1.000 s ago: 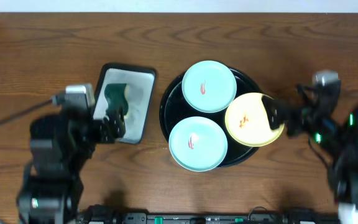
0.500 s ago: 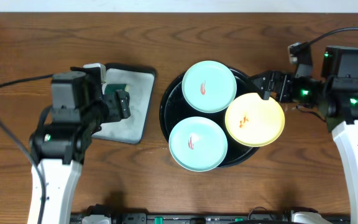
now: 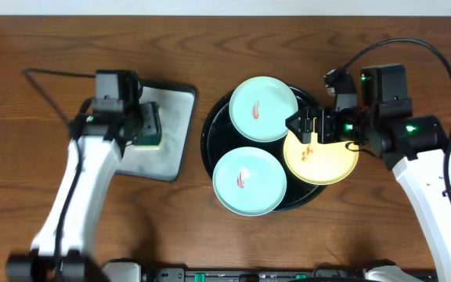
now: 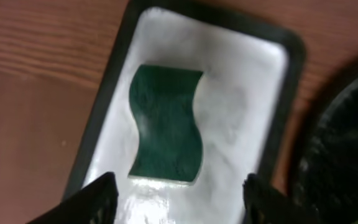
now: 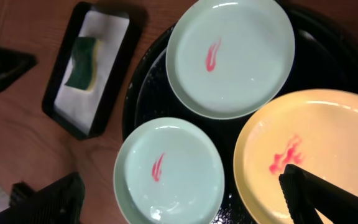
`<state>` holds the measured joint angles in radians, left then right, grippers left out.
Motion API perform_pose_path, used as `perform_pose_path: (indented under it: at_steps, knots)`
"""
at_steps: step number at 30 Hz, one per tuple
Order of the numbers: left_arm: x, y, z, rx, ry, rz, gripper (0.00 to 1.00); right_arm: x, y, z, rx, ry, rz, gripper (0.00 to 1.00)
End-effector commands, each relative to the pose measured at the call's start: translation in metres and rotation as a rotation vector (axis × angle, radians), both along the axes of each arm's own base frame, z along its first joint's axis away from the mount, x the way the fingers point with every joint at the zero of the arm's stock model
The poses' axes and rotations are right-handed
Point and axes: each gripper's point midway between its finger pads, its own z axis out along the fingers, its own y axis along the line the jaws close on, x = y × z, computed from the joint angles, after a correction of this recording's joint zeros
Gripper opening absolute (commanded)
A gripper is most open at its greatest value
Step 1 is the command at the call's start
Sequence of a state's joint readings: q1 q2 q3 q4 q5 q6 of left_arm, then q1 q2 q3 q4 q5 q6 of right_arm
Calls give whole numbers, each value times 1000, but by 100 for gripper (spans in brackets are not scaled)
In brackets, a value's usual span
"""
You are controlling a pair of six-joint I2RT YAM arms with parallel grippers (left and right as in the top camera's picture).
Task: Clean dirty plates on tray and stack at the side
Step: 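Move left gripper to the green sponge and right gripper to the plates, then grasp the green sponge with the left gripper and lift it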
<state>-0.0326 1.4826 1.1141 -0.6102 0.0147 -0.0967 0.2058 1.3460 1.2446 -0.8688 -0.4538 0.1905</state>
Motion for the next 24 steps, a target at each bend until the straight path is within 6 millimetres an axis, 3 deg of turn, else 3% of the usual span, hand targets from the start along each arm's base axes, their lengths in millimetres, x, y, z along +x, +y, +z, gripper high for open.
perform_pose_path:
  at_steps: [1, 4, 12, 16, 17, 18, 21, 24]
  knots:
    - [7, 8, -35, 46, 80, 9, 57, 3, 2, 7, -22, -33, 3, 98]
    - [7, 8, -68, 49, 162, 8, 48, 3, 2, 6, -22, -31, 4, 96]
    - [2, 7, -125, 45, 295, 2, 47, 3, 2, 6, -23, -30, 4, 95]
    - [-8, -6, -151, -25, 371, -24, 25, 3, 2, 6, -22, -29, 4, 91]
    - [-11, -8, -155, -37, 390, -28, 11, 2, 2, 6, -22, -28, 4, 91]
    - [-14, -8, -157, -37, 406, -28, 8, 2, 2, 6, -23, -28, 4, 90]
    - [-18, -8, -154, -36, 418, -27, 7, 2, 2, 5, -23, -24, 4, 90]
    - [-14, -7, -136, -33, 389, -27, 8, 2, 2, 6, -23, -25, 4, 89]
